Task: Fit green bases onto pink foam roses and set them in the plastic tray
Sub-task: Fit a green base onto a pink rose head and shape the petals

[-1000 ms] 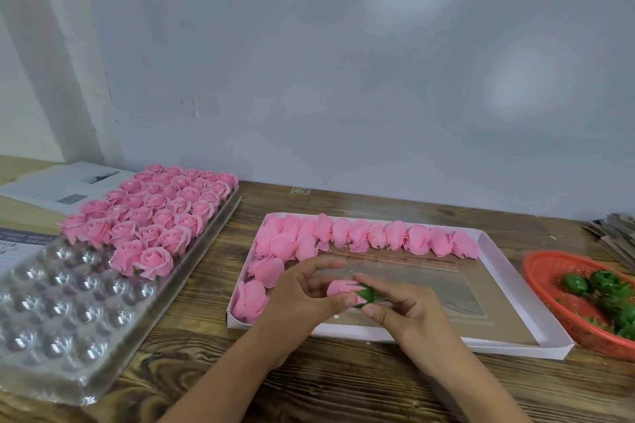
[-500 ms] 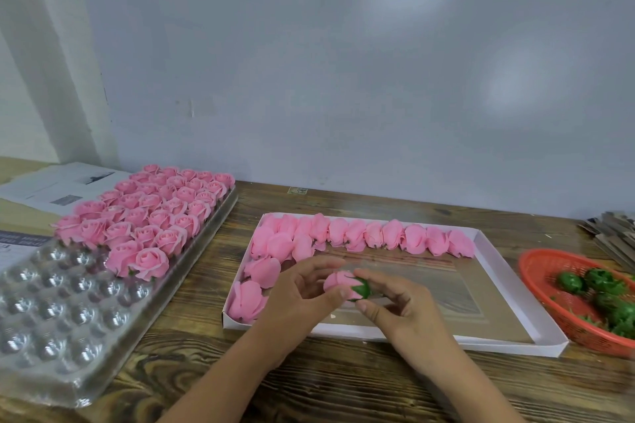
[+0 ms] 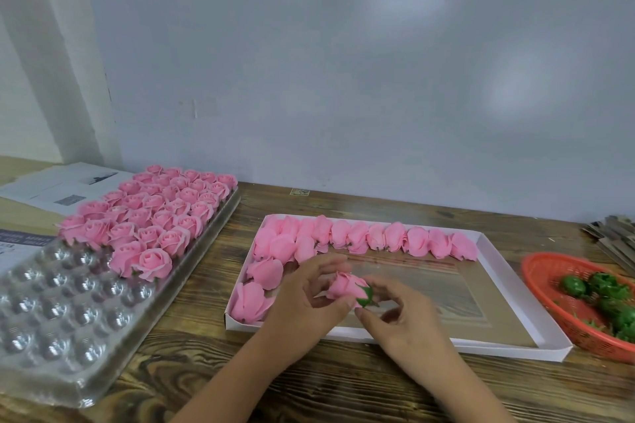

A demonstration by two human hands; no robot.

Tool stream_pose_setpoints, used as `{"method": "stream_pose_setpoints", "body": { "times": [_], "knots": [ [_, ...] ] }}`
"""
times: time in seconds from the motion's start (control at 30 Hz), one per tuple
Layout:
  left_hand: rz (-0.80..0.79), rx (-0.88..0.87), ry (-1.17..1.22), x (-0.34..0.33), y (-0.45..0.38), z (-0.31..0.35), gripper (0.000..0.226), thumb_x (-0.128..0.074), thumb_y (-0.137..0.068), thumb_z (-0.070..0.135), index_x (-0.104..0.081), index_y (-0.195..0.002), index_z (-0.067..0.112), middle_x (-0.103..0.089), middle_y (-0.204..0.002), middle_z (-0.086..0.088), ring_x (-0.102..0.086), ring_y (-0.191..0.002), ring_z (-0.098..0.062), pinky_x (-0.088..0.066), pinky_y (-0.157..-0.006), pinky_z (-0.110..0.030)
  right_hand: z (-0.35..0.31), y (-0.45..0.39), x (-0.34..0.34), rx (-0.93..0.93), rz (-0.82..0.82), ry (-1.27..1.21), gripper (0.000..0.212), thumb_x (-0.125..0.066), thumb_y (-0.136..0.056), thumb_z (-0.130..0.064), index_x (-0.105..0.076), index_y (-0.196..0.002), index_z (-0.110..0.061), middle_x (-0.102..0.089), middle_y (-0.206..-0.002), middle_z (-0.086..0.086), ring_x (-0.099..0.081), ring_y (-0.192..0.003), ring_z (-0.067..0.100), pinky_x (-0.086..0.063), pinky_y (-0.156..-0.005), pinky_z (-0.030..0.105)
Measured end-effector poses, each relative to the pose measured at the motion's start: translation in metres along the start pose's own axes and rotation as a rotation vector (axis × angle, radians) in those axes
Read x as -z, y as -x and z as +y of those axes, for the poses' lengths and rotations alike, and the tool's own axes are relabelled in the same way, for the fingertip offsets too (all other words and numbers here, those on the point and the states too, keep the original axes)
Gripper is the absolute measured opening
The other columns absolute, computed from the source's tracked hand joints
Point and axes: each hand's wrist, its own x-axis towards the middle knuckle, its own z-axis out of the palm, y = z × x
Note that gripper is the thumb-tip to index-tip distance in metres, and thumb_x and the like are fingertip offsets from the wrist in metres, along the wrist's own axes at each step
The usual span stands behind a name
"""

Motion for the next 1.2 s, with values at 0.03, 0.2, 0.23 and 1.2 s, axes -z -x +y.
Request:
{"method": "stream_pose_setpoints", "body": {
  "times": [0.03,0.2,0.23,1.2],
  "knots": [
    [-0.007,-0.002,-0.015,-0.001,0.0,0.0,0.063,-0.079,-0.08,0.002,-0.064,-0.112,0.054,-0.068,-0.119,0.021,-0.067,-0.109,0.0,-0.053,-0.084,-0.013,0.0,0.0,0.0,0.008,0.004,0.015,0.038,-0.078,-0.079,-0.021,-0.067,-0.11,-0.04,-0.07,-0.091,-0.014,-0.063,-0.079,0.002,-0.046,-0.064,0.01],
    [0.015,-0.013,-0.035,-0.003,0.0,-0.001,0.076,-0.08,-0.077,-0.002,-0.056,-0.125,0.051,-0.066,-0.124,0.013,-0.066,-0.114,-0.007,-0.055,-0.088,-0.02,-0.008,0.002,0.0,0.045,-0.063,0.033,0.035,-0.074,-0.081,-0.025,-0.068,-0.109,-0.045,-0.069,-0.086,-0.021,-0.061,-0.086,0.003,-0.046,-0.063,0.012],
    [0.008,-0.017,-0.048,-0.003,0.001,-0.001,0.078,-0.08,-0.078,-0.004,-0.052,-0.129,0.048,-0.066,-0.125,0.014,-0.065,-0.115,-0.006,-0.054,-0.09,-0.019,-0.009,0.002,0.0,0.04,-0.078,0.012,0.035,-0.073,-0.083,-0.023,-0.068,-0.11,-0.044,-0.069,-0.087,-0.022,-0.061,-0.086,0.002,-0.045,-0.063,0.011],
    [-0.074,-0.03,-0.091,0.001,0.002,0.006,0.063,-0.081,-0.078,0.029,-0.054,-0.132,0.047,-0.073,-0.116,0.015,-0.066,-0.113,-0.008,-0.053,-0.098,-0.03,-0.017,0.003,0.007,-0.001,-0.308,-0.295,0.029,-0.071,-0.082,-0.034,-0.073,-0.111,-0.034,-0.075,-0.108,-0.004,-0.068,-0.107,0.016,-0.052,-0.097,0.045]
  ]
}}
